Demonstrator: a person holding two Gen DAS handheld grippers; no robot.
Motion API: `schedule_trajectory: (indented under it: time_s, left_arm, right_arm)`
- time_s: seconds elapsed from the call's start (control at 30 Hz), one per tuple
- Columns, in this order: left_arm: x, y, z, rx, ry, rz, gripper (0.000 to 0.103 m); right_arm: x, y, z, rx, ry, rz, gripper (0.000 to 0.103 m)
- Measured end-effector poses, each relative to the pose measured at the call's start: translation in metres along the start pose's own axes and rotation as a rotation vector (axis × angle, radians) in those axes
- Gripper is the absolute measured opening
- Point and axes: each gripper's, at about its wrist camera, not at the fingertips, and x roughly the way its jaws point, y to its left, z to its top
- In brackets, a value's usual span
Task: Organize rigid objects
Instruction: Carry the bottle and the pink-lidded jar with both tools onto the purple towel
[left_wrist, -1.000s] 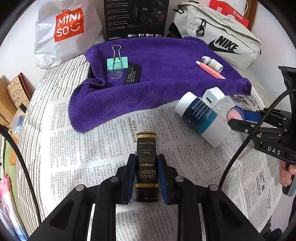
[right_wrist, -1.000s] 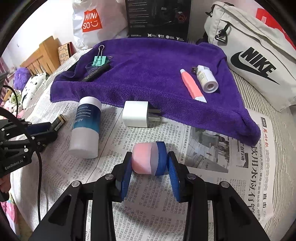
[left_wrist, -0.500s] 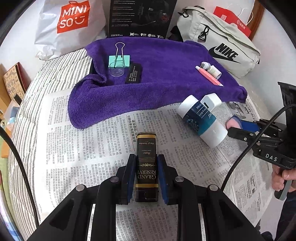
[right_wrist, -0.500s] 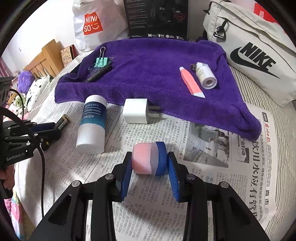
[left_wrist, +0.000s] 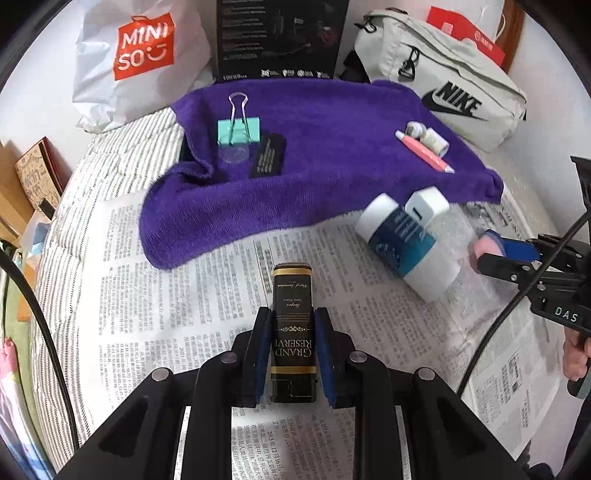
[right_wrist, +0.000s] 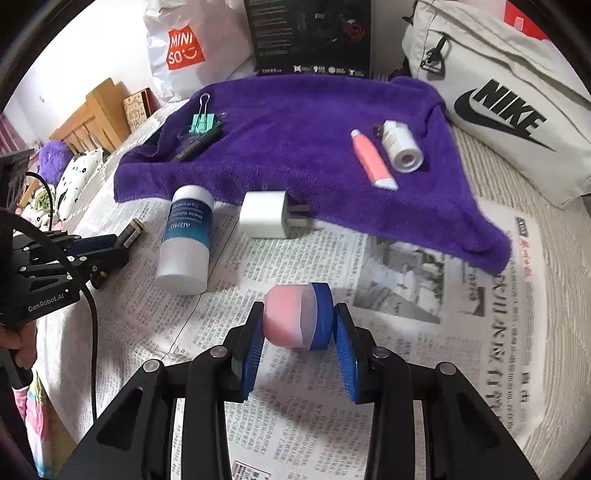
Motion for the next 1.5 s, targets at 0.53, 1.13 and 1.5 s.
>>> schedule_trajectory:
  time_s: [0.53, 1.13, 1.5]
  left_arm:
    - [-0.025, 0.008, 0.039, 0.0, -0.071, -0.009, 0.022]
    - [0.009, 0.009, 0.104, 0.031, -0.068, -0.06, 0.023]
    - [0.032, 0.008, 0.12, 0.039, -0.042, -0.08, 0.023]
  right_arm:
    - [-0.027, -0.025, 0.032, 0.011, -0.05, 0.061, 0.036]
    - [0.02, -0.032, 0.107, 0.0, -0.033, 0.06, 0.036]
    - [0.06, -0.032, 0.108, 0.003, 0.071, 0.08, 0.036]
